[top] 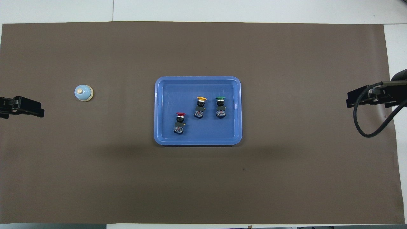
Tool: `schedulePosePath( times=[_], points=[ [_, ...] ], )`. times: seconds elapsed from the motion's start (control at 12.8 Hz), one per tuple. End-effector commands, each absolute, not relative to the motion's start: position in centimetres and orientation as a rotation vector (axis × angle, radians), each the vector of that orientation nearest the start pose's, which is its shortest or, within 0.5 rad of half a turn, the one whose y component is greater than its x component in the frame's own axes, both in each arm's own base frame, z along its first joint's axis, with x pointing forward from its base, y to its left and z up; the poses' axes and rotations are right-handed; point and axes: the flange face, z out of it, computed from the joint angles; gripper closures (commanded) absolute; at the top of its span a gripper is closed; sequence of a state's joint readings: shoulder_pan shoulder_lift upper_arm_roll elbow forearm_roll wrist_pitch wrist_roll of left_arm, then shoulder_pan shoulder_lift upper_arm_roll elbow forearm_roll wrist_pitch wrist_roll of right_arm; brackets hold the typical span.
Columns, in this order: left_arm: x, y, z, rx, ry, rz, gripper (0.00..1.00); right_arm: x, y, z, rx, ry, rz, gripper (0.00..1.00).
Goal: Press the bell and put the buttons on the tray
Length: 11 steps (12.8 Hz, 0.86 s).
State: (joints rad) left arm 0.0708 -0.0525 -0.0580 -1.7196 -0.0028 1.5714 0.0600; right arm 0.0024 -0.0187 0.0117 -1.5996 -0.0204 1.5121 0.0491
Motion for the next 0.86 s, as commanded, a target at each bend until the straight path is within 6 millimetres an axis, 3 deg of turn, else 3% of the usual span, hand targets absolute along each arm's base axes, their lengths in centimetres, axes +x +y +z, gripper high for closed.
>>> schedulePosePath(
  times=[0.0,0.78],
  points=[
    [53.41,0.40,58.79,-3.148,0.074,0.171,0.00,53.45,0.30,61.86,-3.170,0.038,0.113,0.00],
    [53.43,0.32,59.07,-3.148,0.140,0.164,0.00,53.46,0.38,61.80,-3.170,0.040,0.113,0.00]
  ],
)
